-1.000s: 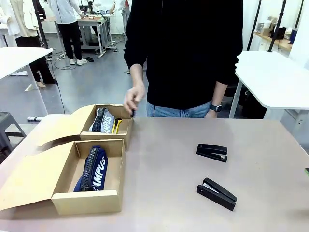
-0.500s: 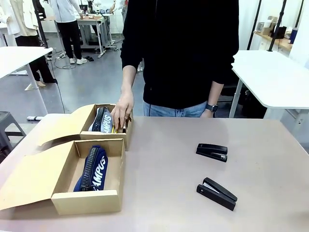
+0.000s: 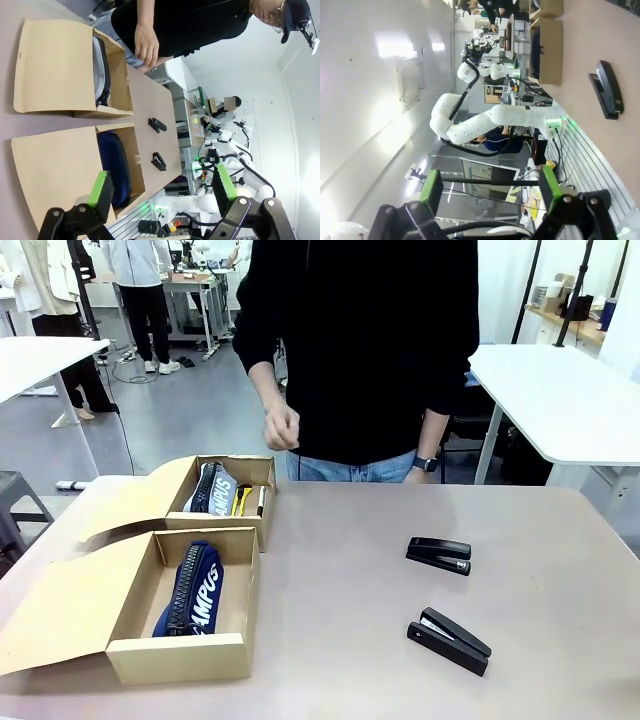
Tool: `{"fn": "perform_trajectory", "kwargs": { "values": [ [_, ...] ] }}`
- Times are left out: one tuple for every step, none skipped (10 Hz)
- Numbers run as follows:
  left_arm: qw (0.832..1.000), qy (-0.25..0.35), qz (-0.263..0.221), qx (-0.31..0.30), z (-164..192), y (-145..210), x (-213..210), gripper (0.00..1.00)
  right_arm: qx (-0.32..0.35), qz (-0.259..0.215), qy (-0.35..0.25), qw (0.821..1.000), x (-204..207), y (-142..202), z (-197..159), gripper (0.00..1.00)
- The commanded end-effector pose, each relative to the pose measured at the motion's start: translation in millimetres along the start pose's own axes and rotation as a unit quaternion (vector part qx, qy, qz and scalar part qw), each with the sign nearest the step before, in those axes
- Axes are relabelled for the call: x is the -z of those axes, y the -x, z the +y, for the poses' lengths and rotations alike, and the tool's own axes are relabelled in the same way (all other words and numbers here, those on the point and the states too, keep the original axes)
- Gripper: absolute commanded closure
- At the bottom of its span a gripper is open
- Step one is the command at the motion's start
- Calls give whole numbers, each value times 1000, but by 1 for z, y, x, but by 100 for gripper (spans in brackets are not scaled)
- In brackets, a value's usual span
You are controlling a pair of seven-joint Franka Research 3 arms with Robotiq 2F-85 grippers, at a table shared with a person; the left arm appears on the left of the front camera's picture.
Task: Place items inside the box.
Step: Pick up a Pencil pouch or Stapler and place it inside the Mailer Box closest to the robot.
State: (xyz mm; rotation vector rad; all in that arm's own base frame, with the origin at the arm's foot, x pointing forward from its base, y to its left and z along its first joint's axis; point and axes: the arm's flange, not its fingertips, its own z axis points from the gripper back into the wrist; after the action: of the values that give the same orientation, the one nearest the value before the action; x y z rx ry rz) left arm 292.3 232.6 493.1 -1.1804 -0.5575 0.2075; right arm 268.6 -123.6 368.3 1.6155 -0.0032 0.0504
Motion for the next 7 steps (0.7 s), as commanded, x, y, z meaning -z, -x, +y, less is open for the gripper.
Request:
{"fn": "perform_trajectory", "kwargs": {
  "values": [
    [1000,7,-1,11,-1,0,0,0,4,2,-2,1000,-1,2,3,0],
    [1000,7,-1,11,-1,0,0,0,4,2,-2,1000,-1,2,3,0],
    [1000,7,-1,11,-1,0,0,0,4,2,-2,1000,-1,2,3,0],
    [1000,7,-1,11,-1,0,0,0,4,2,-2,1000,-1,2,3,0],
    [1000,7,-1,11,-1,0,0,0,0,0,0,1000,0,0,0,0],
    [1000,7,-1,11,-1,0,0,0,-69,88,144,983,23,-29,10,0],
    [1000,7,-1,11,-1,0,0,0,-172,122,271,939,44,-62,15,0]
  ]
}}
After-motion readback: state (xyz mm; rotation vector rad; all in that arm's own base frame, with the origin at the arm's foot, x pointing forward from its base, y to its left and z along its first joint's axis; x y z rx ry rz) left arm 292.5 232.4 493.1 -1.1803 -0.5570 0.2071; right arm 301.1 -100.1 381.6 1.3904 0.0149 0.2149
